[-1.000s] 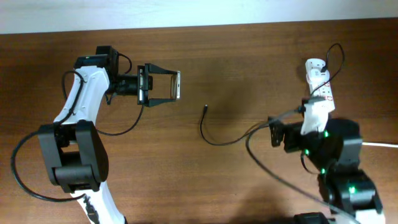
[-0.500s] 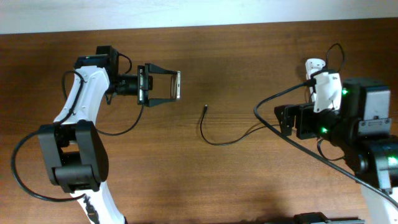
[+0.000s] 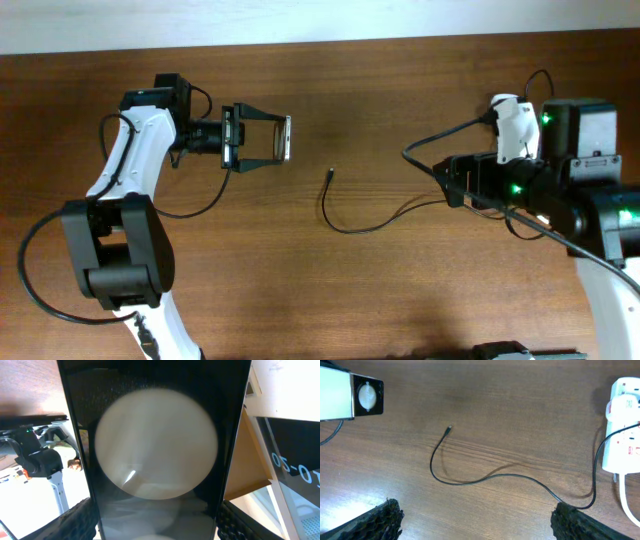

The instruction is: Plug charger to phone and switch on socket

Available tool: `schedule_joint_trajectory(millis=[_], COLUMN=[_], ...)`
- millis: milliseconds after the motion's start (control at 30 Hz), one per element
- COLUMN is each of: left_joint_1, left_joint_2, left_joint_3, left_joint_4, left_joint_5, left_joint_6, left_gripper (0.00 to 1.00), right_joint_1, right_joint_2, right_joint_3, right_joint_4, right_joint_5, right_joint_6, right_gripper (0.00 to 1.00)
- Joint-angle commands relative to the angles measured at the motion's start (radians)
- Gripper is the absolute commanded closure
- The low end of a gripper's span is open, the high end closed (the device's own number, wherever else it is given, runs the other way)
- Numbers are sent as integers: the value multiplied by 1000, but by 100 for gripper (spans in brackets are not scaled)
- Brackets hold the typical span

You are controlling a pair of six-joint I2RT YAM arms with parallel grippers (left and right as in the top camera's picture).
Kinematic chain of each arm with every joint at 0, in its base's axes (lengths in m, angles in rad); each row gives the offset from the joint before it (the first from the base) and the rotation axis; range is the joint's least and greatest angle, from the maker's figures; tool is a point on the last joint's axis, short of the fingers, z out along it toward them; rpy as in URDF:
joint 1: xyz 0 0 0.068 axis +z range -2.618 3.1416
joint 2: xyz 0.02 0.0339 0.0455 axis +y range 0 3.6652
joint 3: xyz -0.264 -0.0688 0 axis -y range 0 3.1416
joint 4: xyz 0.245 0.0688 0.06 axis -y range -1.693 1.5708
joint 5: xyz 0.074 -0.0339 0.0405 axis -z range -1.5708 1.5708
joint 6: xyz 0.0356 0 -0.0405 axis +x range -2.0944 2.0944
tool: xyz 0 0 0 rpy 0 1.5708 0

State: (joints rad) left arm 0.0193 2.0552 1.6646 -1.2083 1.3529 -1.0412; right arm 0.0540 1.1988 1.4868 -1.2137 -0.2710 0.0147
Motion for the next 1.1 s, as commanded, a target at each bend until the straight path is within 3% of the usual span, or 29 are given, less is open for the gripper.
schedule_joint_trajectory(millis=[0,133,233,367,467,667,1067], left_joint_1=[2,2,2,2,2,2,2], left_joint_2=[0,0,0,0,0,0,0], left_joint_3=[20,20,20,20,20,20,20], left_joint_4=[-1,-1,-1,-1,-1,-1,-2], left_joint_5=[27,27,27,27,27,27,-14], left_joint_6=[-5,-5,-5,-5,-5,-5,-6], left_gripper=[100,100,100,100,100,100,100], right_joint_1=[5,5,3,-66,-150,-155,-155], right_joint_2=[19,47,60,92,157,288,313], right_joint_3=[17,17,17,17,17,17,17], right_joint_4=[-10,-14,-14,-24,-54,-54,-29], right_joint_5=[2,48,151,156,148,140,121], right_joint_6=[-7,17,154,206,208,208,208], right_gripper=[2,2,1,2,1,2,2])
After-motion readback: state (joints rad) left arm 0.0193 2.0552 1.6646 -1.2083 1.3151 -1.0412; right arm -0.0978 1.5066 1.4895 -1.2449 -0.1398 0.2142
